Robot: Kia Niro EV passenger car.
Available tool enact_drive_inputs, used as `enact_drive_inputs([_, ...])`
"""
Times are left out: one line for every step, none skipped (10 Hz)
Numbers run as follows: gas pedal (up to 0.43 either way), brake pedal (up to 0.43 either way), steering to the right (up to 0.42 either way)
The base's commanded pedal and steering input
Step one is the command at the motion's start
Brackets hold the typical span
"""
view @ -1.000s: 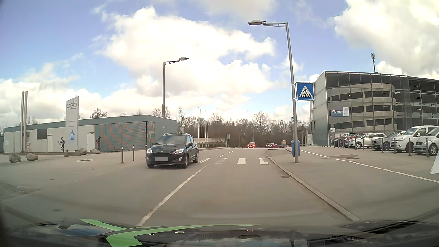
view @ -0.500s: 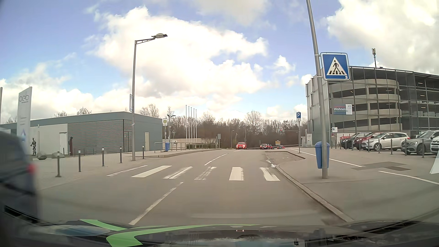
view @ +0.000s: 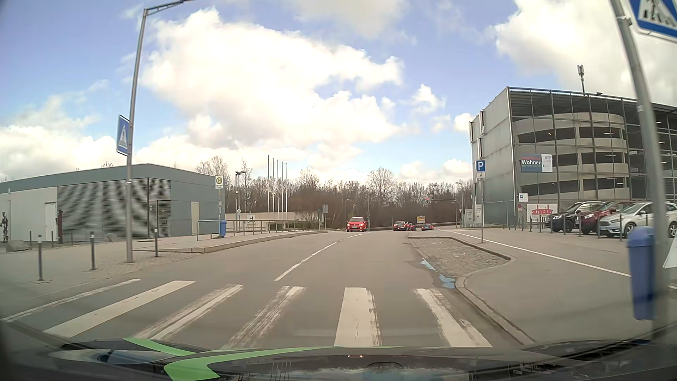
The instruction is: Follow the waypoints while adhering to traffic rules and regulations
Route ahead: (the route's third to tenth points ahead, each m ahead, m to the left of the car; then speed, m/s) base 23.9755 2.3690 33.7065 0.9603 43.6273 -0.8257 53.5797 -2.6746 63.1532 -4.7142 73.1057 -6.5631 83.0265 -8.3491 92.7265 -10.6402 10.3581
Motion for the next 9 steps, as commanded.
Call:
enact_drive_inputs([0.047, 0.000, 0.021])
enact_drive_inputs([0.047, 0.000, 0.019])
enact_drive_inputs([0.047, 0.000, 0.018])
enact_drive_inputs([0.047, 0.000, 0.018])
enact_drive_inputs([0.047, 0.000, 0.018])
enact_drive_inputs([0.047, 0.000, 0.018])
enact_drive_inputs([0.047, 0.000, 0.018])
enact_drive_inputs([0.047, 0.000, 0.018])
enact_drive_inputs([0.008, 0.000, 0.018])
